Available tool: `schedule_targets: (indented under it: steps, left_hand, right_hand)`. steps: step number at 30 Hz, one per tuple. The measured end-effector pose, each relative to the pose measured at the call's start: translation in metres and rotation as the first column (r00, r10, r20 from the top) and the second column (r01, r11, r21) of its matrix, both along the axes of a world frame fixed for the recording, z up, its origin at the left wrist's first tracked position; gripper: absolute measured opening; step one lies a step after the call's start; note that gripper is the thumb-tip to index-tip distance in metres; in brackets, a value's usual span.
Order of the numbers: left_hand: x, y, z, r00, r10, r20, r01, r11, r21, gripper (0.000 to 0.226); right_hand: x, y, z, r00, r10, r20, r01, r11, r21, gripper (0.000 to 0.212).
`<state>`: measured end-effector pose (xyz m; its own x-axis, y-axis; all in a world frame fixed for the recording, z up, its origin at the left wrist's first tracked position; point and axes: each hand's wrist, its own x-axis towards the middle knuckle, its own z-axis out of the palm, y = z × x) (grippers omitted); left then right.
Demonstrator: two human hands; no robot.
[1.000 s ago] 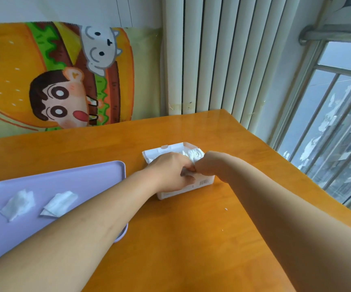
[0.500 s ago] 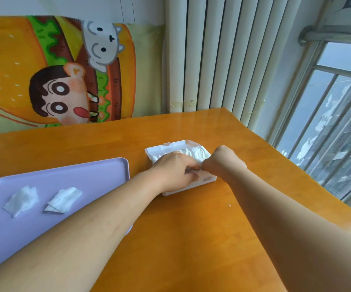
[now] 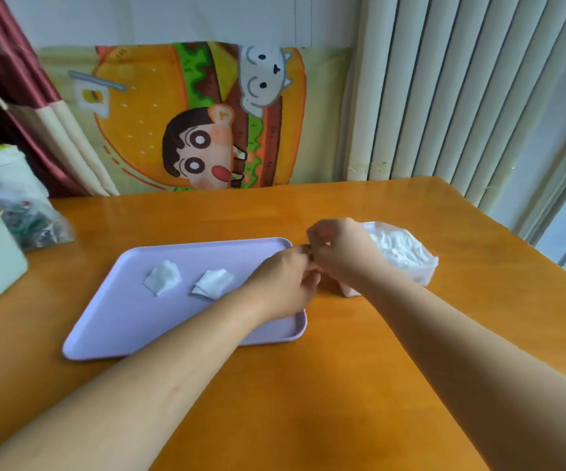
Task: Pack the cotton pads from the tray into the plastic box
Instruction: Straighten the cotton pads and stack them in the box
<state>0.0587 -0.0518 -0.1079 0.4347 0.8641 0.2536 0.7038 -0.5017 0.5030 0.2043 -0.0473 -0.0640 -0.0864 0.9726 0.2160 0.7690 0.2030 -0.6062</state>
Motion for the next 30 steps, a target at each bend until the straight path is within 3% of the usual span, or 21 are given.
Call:
schedule_targets:
  steps: [2,4,6,8,11,13,17,22,24,27,30]
  left_hand:
    - [-0.041,-0.009,-0.006,0.996,0.087,-0.017,-0.087,0.996,0.006,0.016]
    - [-0.084,-0.020,-0.011,0.985,0.172,-0.032,-0.171,0.985,0.033,0.022]
    - [-0.120,-0.026,-0.015,0.948,0.317,-0.022,-0.316,0.948,0.032,0.027]
    - [-0.157,-0.026,-0.021,0.878,0.468,-0.097,-0.469,0.883,0.023,0.035]
    - [-0.193,-0.029,-0.029,0.805,0.535,-0.257,-0.571,0.817,-0.086,0.052]
    - [-0.196,-0.033,-0.037,0.831,0.510,-0.223,-0.547,0.822,-0.159,0.052]
    - [-0.183,-0.037,-0.044,0.891,0.444,-0.096,-0.452,0.885,-0.112,0.031]
    - [-0.157,-0.039,-0.038,0.921,0.390,0.029,-0.381,0.912,-0.152,0.025]
    - [-0.142,-0.038,-0.038,0.917,0.386,0.096,-0.367,0.914,-0.173,0.021]
    - [-0.125,-0.034,-0.049,0.931,0.362,0.049,-0.352,0.925,-0.144,0.034]
    - [-0.118,-0.034,-0.056,0.928,0.353,0.118,-0.343,0.934,-0.099,0.022]
  right_hand:
    - [-0.037,-0.003,-0.016,0.991,0.085,-0.103,-0.089,0.995,-0.035,0.029]
    - [-0.070,-0.008,-0.032,0.977,0.167,-0.133,-0.181,0.978,-0.099,0.027]
    - [-0.095,-0.010,-0.048,0.967,0.239,-0.090,-0.252,0.952,-0.176,0.023]
    - [-0.115,-0.010,-0.058,0.953,0.303,-0.016,-0.300,0.935,-0.191,0.041]
    - [-0.138,-0.005,-0.065,0.922,0.377,0.092,-0.351,0.911,-0.218,0.057]
    - [-0.146,0.001,-0.071,0.895,0.410,0.178,-0.356,0.894,-0.272,0.059]
    - [-0.149,0.005,-0.078,0.871,0.401,0.284,-0.328,0.905,-0.271,0.049]
    - [-0.118,-0.002,-0.072,0.932,0.258,0.254,-0.215,0.959,-0.185,0.027]
    - [-0.102,-0.003,-0.074,0.963,0.226,0.148,-0.193,0.959,-0.210,0.018]
    - [-0.086,-0.005,-0.078,0.981,0.194,0.003,-0.188,0.954,-0.233,0.042]
    - [-0.080,-0.008,-0.083,0.977,0.202,-0.068,-0.213,0.950,-0.228,0.059]
